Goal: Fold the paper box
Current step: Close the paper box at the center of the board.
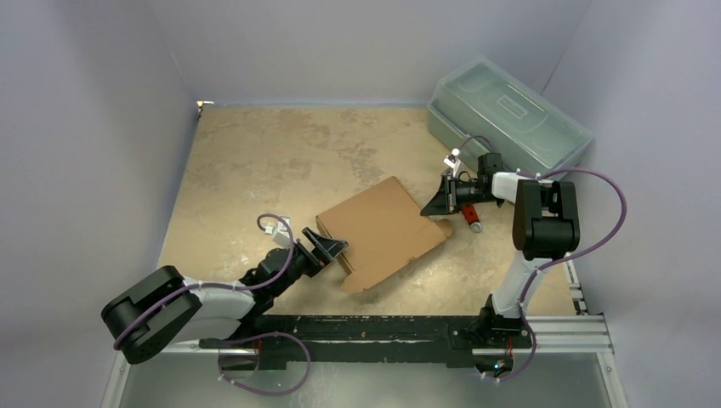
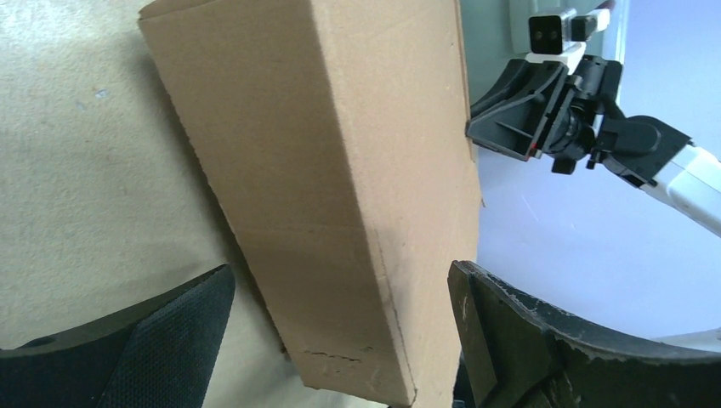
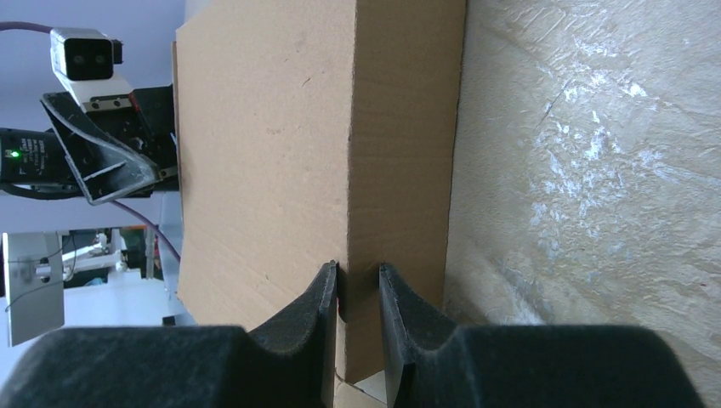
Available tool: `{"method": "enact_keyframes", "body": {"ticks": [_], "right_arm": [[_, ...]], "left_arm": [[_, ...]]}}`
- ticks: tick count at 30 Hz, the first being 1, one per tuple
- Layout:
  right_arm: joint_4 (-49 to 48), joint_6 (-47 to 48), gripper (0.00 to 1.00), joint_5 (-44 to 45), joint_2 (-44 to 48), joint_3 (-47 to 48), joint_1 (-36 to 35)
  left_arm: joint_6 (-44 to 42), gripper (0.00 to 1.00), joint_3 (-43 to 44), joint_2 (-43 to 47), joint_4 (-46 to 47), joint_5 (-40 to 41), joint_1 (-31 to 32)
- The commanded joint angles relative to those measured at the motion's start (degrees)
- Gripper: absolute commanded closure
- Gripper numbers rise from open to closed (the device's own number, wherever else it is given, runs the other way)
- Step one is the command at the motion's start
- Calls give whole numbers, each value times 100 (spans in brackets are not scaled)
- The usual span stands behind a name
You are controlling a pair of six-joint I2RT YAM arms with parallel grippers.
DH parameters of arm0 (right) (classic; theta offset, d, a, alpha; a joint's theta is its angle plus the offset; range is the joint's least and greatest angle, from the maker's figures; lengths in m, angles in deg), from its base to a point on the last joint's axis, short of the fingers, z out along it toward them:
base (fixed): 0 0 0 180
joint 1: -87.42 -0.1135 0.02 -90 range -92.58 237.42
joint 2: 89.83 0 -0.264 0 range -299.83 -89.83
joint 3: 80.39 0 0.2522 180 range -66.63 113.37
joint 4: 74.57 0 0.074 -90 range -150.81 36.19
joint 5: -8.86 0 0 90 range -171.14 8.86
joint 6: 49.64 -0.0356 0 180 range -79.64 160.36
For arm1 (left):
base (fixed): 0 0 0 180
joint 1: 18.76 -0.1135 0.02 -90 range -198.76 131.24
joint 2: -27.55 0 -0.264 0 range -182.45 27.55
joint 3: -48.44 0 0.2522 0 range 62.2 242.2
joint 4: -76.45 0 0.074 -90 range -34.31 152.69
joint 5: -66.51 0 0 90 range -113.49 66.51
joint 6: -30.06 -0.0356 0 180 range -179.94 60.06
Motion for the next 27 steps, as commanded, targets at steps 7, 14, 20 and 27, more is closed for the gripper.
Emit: {"method": "enact_keyframes", "body": {"ticks": [7,14,20,27], "right_arm": [[36,93,95,1504,-366,-68,240],[53,109,95,1504,-374,-66,236],[74,122,95,1504,-383,-58,240],[85,132,95,1513,-383,-49,240]], "left_arm": [[100,5,-127,-668,761,109,-11],[86,5,-18,-1234,1310,101,-16],[176,7,34,-1730,1862,124,-15],[262,10,136,-2404,2718,153,-16]]}}
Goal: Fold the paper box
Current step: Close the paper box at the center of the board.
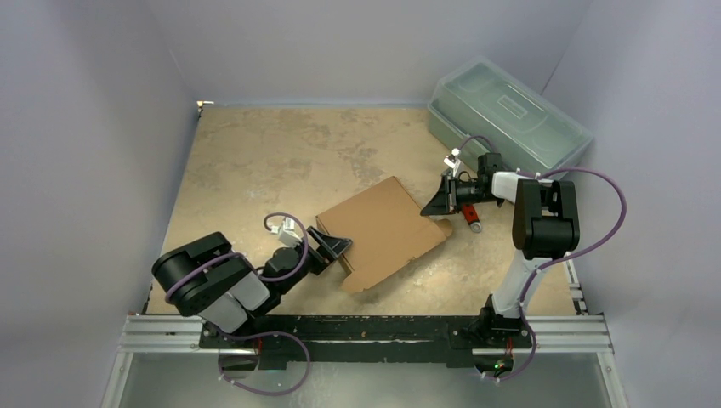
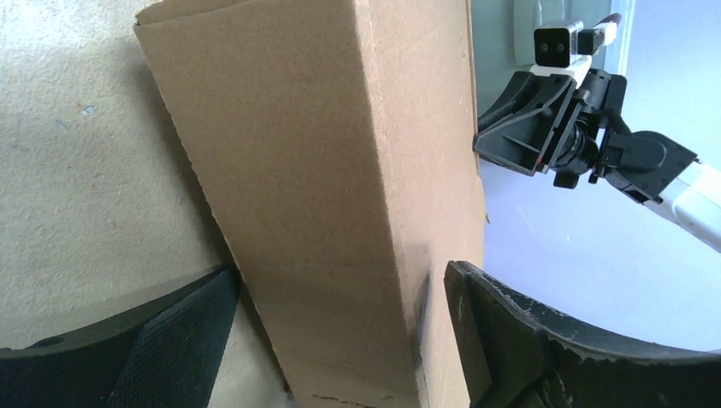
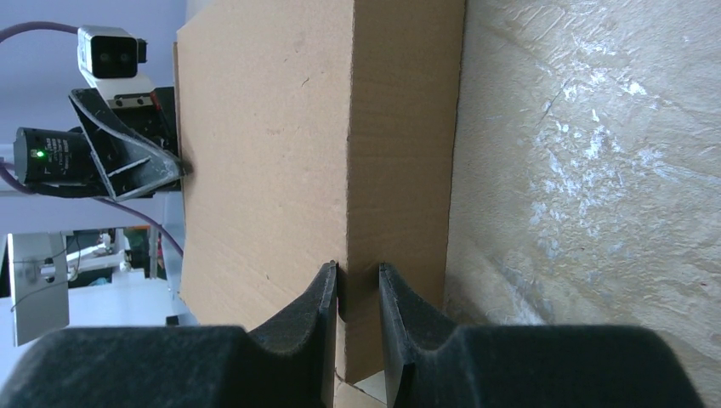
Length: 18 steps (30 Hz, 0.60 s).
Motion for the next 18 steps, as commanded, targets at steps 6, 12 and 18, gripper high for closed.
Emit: {"method": "enact_keyframes", "body": {"ticks": [6,12,18], "right_arm": [[51,150,94,1507,-367,-84,238],[106,309,91,1165,-280,-60,238],[94,588,68,910,332,-82,235]], "left_arm": [[296,18,82,-1295,2023,2,-17],[638,36,150,-2376,3202,-209,-30],[588,58,20,-2066,3201,-126,-31]]}}
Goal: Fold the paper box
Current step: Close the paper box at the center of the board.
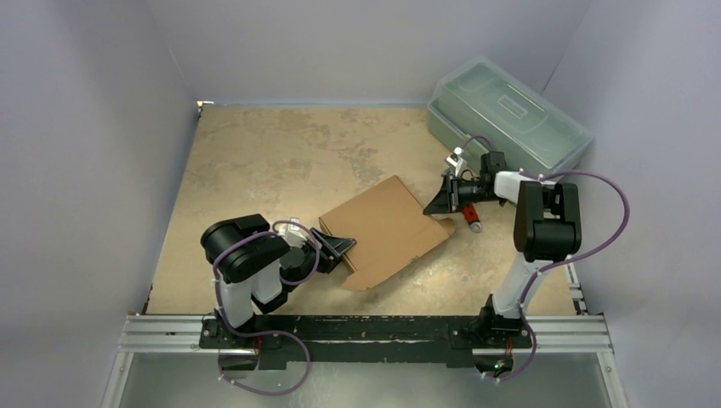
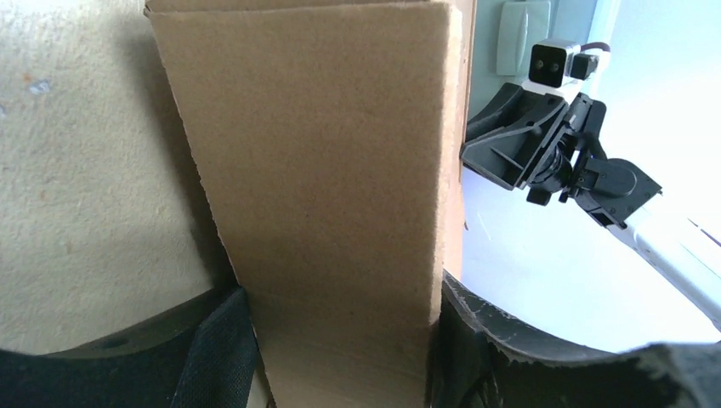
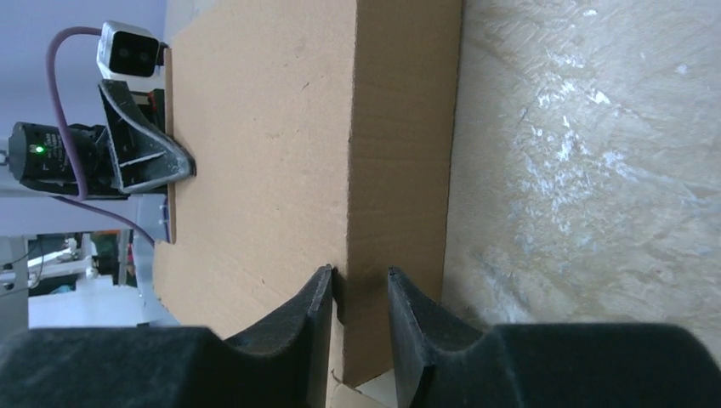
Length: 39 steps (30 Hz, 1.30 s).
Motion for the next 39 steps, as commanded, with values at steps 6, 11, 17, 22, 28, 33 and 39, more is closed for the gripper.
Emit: {"method": "enact_keyframes", "body": {"ticks": [6,11,17,22,28,33,39], "right_arm": [[361,880,34,677,1188,-19,164],[694,1613,24,785,2199,9,172],[1021,3223,11,379,3653,-175,149],[2104,6472,1,-460,4736,-716,9],[1575,6897,1,108,5397,-1051,-1022],[1514,6925,1,48,5421,-792,-1357],[713,6603,1,1105,5546,-1144,-2074]], "left_arm": [[-89,63,-378,180,1370,52,-45],[69,66,-386,476,1284,29,-68],[444,70,-297,1238,216,-174,-84],[475,70,268,2898,-2497,-134,-85],[558,69,1812,4693,-7187,686,-84],[770,69,2274,4869,-7960,781,-102],[1083,70,2627,4420,-7935,482,-154]]}}
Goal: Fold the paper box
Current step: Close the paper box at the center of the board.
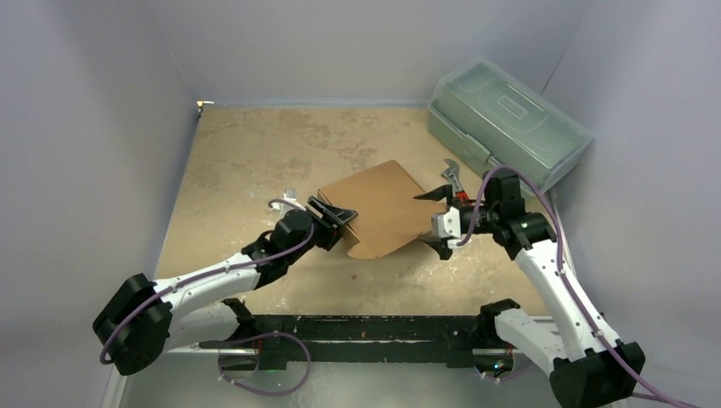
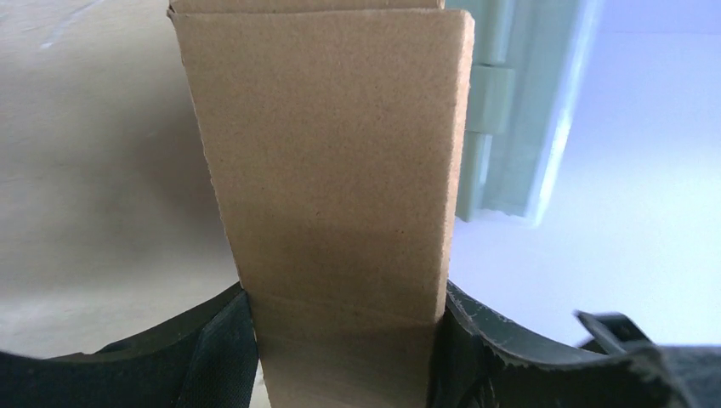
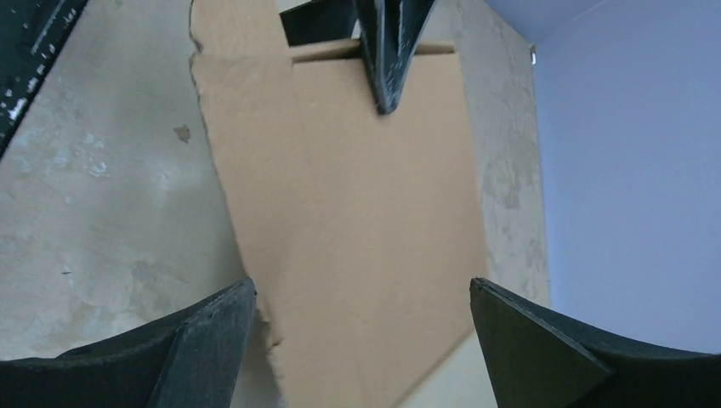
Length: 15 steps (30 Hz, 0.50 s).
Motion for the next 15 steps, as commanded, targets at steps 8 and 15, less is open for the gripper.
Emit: {"method": "enact_keyframes", "body": {"ticks": [8,15], "right_arm": [[-1877,-296,1,1919,135,-934,-982],[-2964,-670,1,2650,-64,-1460,-1735]], "left_arm": [[1330,72,483,-235,-617,18,-170],[1809,72,352,-165,-538,-82,-198]]}}
